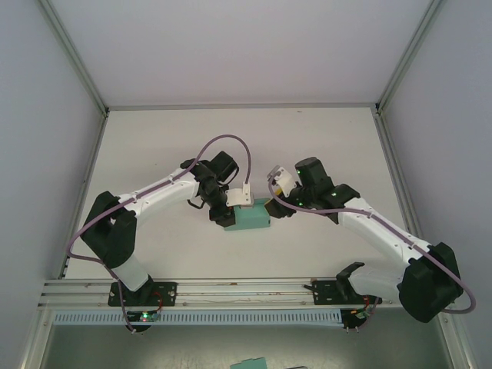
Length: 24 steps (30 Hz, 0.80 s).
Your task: Assemble paper box
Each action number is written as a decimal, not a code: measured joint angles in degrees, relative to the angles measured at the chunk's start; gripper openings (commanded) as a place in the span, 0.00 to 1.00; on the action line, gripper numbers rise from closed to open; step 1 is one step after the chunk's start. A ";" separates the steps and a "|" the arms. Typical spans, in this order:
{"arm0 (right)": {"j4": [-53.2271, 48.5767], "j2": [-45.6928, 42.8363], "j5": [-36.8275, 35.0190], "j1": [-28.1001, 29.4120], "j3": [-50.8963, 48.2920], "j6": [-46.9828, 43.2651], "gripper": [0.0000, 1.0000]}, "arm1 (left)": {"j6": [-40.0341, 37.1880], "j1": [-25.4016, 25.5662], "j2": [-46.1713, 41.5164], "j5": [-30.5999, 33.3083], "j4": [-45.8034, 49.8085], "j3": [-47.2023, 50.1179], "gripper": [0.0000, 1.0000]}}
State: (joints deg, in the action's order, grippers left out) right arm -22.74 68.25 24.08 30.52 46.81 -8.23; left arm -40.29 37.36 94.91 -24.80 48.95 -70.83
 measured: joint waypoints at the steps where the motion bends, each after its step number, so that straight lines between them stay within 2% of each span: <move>1: 0.04 0.55 -0.46 0.13 0.26 -0.15 0.41 | -0.02 0.00 0.00 0.02 0.00 0.00 0.38; 9: -1.03 4.22 -0.28 0.50 2.62 -0.42 0.01 | 0.20 -0.37 0.28 1.99 -0.02 0.00 0.38; 13: -1.25 4.68 -0.96 1.38 2.95 1.97 0.00 | 1.16 -0.35 0.74 2.36 -0.09 -0.04 0.39; 16: 0.04 4.66 -4.66 3.10 2.49 8.13 0.00 | 2.21 -0.35 1.16 2.40 -0.13 -0.17 0.39; 19: 3.41 4.46 -10.47 5.55 0.96 18.75 0.00 | 3.78 -0.35 1.81 2.62 -0.28 -0.35 0.39; 24: 11.87 1.64 -25.35 11.82 -4.44 34.32 0.00 | 5.90 -0.35 2.34 2.93 -1.16 -0.96 0.40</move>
State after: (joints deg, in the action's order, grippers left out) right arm -10.87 69.89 -1.28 42.35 42.37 26.09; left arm -34.39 37.01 97.25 -21.87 47.79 -71.79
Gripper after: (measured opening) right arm 0.063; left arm 0.401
